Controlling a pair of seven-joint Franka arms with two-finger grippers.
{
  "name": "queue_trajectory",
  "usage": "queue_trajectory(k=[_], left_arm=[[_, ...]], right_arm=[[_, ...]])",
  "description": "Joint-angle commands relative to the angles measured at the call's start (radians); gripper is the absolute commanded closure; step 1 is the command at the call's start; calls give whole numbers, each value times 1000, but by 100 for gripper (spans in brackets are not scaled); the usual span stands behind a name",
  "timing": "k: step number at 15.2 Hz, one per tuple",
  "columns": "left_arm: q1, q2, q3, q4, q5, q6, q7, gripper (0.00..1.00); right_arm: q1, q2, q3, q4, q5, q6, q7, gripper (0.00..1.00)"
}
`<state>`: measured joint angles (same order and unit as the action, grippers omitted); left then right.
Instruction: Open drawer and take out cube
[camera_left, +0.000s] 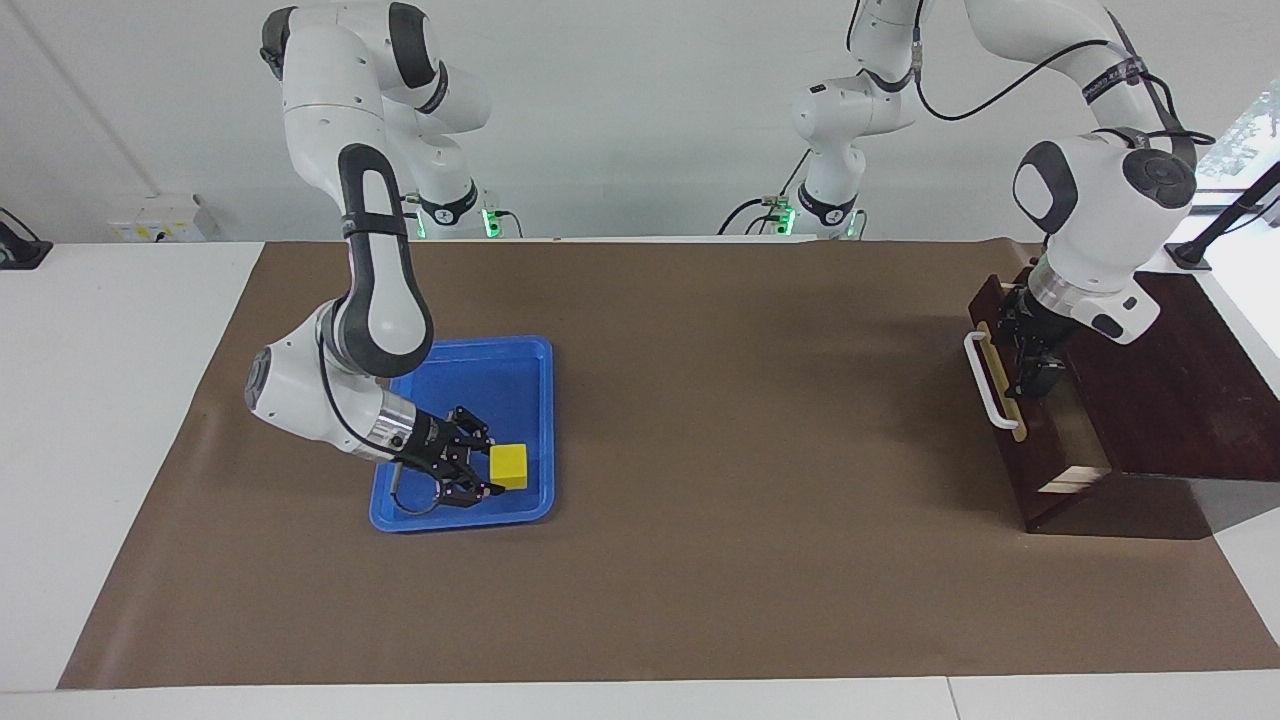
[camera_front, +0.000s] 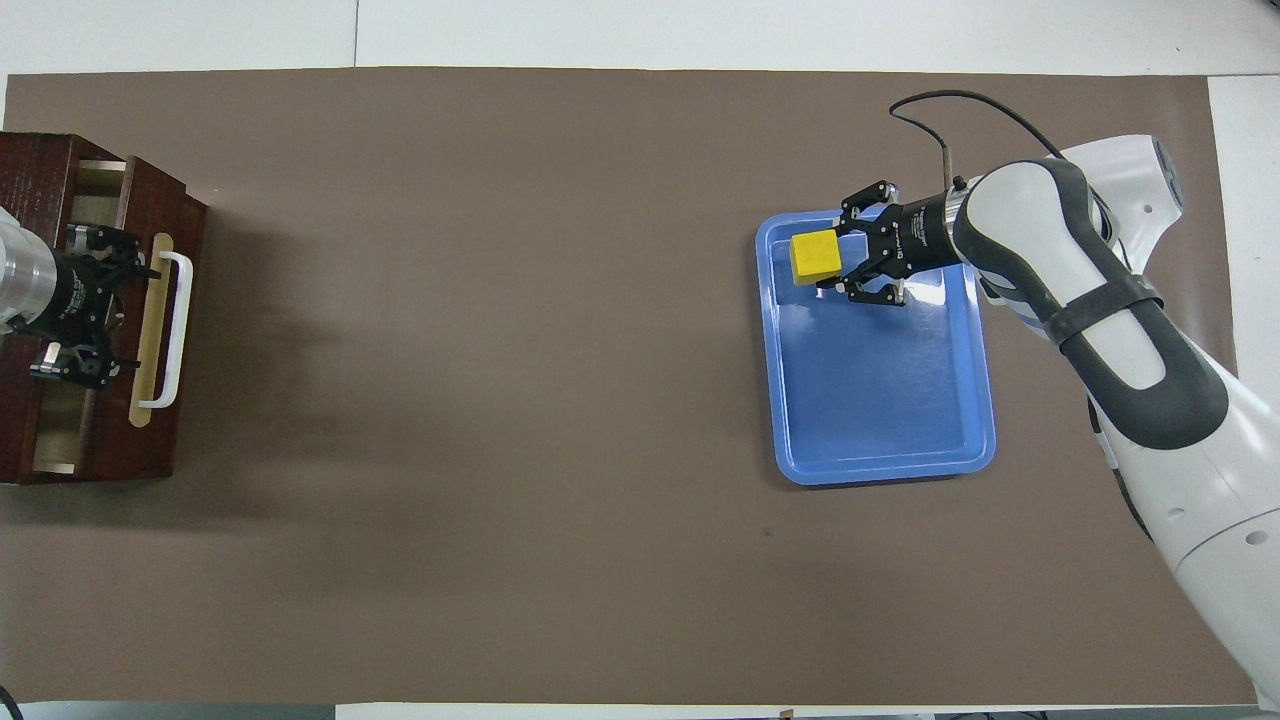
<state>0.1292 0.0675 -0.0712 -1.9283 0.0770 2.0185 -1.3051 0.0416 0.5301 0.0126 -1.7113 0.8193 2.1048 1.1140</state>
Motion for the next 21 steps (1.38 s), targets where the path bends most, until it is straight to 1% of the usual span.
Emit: queue_trajectory(k=[1, 5, 9, 14, 15, 16, 18, 20, 21], left_arm=[[39, -21, -6, -18, 46, 22, 39, 0], [73, -17, -4, 3, 52, 19, 69, 0], [93, -18, -4, 5, 52, 22, 89, 0], [89, -23, -4, 6, 52, 17, 90, 0], [83, -29, -6, 12, 52, 10, 98, 0], [76, -34, -7, 34, 52, -15, 113, 0], [72, -47, -16, 77, 47, -85, 208, 0], [52, -63, -24, 98, 33, -128, 315, 0], [49, -69, -25, 104, 18, -138, 358, 0]], right_arm=[[-11, -27, 9, -50, 12, 21, -46, 100], [-8, -35, 10, -86, 21, 49, -80, 100], [-5, -36, 10, -94, 23, 58, -86, 100], [23, -38, 10, -119, 24, 127, -85, 100], [23, -38, 10, -119, 23, 132, -85, 94], [27, -38, 10, -119, 23, 132, -83, 76], [38, -38, 9, -117, 23, 133, -82, 41], [38, -38, 9, -119, 21, 133, -85, 37], [38, -38, 9, -117, 21, 133, -85, 31]])
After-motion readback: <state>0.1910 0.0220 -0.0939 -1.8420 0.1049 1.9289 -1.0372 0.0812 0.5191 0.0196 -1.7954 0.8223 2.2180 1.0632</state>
